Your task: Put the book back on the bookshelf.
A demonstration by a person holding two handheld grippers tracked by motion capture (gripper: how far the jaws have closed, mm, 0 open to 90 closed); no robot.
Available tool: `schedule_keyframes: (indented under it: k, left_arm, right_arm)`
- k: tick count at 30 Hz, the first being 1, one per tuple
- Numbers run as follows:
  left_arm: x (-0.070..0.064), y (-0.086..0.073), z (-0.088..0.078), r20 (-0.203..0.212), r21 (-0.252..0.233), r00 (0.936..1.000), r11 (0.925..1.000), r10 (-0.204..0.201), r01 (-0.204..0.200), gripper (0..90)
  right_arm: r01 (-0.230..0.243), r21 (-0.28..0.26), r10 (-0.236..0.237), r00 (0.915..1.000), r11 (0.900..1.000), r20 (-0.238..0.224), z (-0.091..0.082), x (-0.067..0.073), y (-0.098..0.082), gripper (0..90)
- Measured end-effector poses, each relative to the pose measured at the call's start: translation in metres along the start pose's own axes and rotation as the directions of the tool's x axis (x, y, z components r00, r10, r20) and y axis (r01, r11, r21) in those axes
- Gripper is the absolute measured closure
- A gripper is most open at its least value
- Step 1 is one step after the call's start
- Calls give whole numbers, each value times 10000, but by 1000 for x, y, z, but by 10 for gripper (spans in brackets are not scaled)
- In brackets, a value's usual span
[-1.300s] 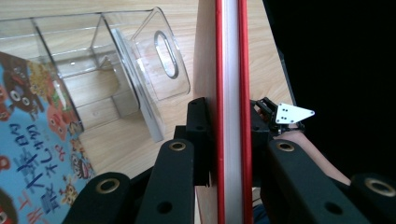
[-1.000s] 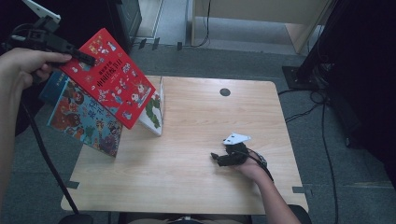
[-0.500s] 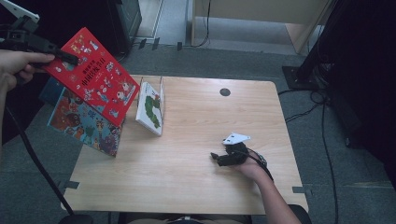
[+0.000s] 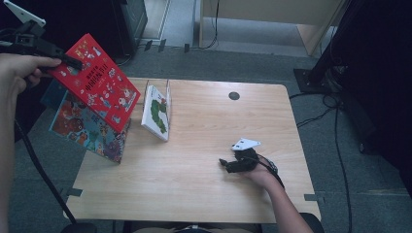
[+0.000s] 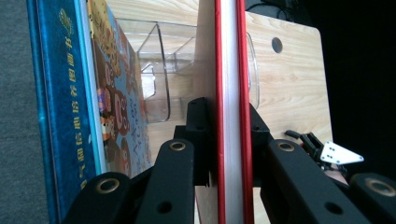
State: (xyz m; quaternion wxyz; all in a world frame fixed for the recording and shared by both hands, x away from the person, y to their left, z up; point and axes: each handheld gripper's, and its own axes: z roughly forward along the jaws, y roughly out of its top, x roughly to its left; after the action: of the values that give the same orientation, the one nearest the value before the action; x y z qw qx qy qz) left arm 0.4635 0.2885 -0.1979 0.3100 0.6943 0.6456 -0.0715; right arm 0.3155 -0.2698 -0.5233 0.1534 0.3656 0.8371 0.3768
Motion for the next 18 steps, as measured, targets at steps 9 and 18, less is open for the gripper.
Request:
schedule_keyframes:
  k: [9,18]
  left_arm:
    - [-1,2,19,-302,78,9995,10000,-3,6,790]
    - [-1,2,37,-406,273,9991,9996,-78,89,790]
  right_arm:
    - [-1,-2,1,10000,10000,-6,0,0,0,194]
    - [0,-2,0,10000,10000,-4,0,0,0,194]
